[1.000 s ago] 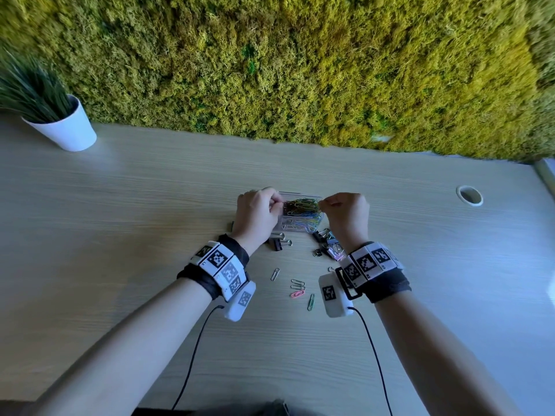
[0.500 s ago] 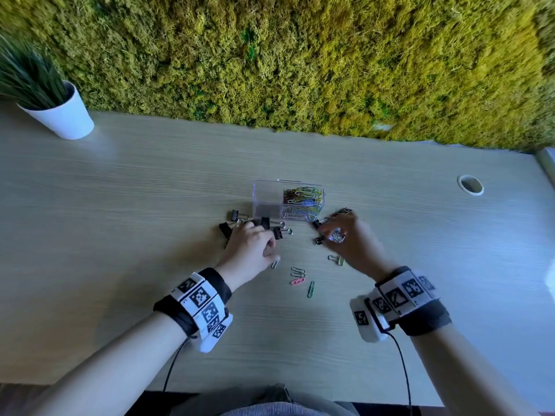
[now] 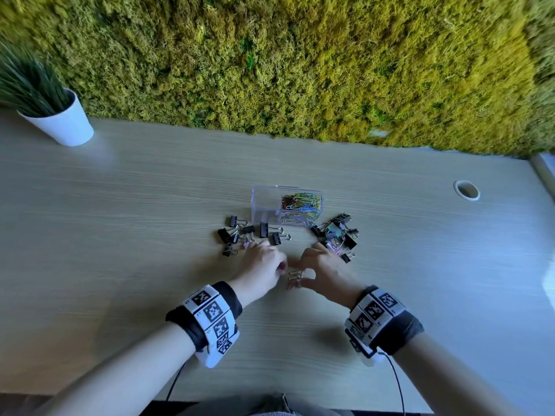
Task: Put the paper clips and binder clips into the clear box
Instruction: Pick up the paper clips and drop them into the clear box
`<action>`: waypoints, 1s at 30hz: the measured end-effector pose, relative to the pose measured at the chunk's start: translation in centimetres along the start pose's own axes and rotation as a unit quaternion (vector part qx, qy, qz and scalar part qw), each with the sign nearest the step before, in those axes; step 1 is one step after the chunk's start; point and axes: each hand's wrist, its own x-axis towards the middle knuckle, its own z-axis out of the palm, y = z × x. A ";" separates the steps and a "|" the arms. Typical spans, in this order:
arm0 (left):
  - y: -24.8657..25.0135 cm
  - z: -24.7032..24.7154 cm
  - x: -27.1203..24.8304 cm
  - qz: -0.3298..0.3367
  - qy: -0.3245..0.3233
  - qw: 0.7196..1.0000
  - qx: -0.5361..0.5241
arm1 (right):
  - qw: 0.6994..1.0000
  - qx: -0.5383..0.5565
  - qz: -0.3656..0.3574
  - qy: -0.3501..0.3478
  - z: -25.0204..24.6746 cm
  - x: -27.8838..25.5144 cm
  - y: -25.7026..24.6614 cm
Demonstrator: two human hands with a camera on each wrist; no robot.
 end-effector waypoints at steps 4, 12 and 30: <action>-0.2 -0.2 -0.3 -0.013 0.011 1.000 -0.013 | 1.000 -0.008 0.019 0.000 -0.2 0.2 -0.7; 0.1 -0.2 -0.9 -0.027 -0.003 0.998 0.063 | 0.999 -0.037 0.023 0.023 0.2 0.8 -0.9; 0.3 -1.1 -0.7 0.025 -0.007 1.000 0.004 | 0.953 0.077 0.080 0.281 -7.7 7.7 1.8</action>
